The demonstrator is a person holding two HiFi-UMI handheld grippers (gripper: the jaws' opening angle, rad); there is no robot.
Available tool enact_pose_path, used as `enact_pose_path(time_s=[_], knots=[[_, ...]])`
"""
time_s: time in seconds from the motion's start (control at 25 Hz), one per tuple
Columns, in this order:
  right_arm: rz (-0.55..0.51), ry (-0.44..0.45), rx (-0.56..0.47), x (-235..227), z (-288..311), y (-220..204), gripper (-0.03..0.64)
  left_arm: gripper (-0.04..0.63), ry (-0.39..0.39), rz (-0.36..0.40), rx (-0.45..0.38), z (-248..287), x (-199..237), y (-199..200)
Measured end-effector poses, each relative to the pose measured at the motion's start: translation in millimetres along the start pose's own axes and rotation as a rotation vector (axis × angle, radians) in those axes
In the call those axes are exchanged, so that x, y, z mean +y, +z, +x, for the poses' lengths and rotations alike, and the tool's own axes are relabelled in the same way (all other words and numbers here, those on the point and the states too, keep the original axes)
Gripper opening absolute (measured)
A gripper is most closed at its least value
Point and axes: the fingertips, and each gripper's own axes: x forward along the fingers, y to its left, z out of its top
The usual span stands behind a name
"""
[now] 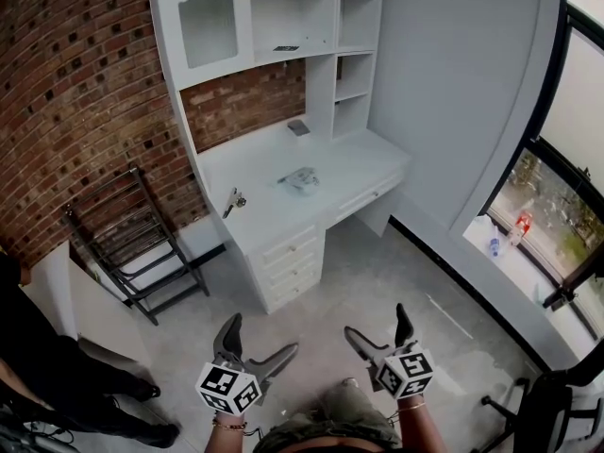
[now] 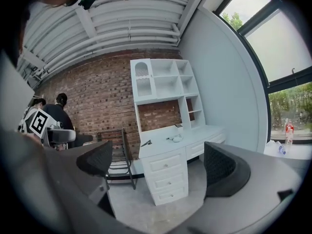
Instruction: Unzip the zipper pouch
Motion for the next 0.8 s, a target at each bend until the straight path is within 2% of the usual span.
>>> enact_pose_path(time_s=[0.28,0.44,0.68,0.8], knots=[[0.008,0.012,-0.013,-20,27,-2,0.574,0.571,0.032,-0.052,-0.016,17,21,-7],[0.006,0.038,-0.007,-31,60,3,0.575,0.571,0.061,-0.043,0.006,36,43,-10],[0.064,0.099,-0.002,-73,133,20,0.572,0.571,0.127,-0.058,0.0,91,82,3],[0.05,0.114,0.015,-100,173,34,0.571,0.571,0.14,-0.062,-0.005,131,99,17]])
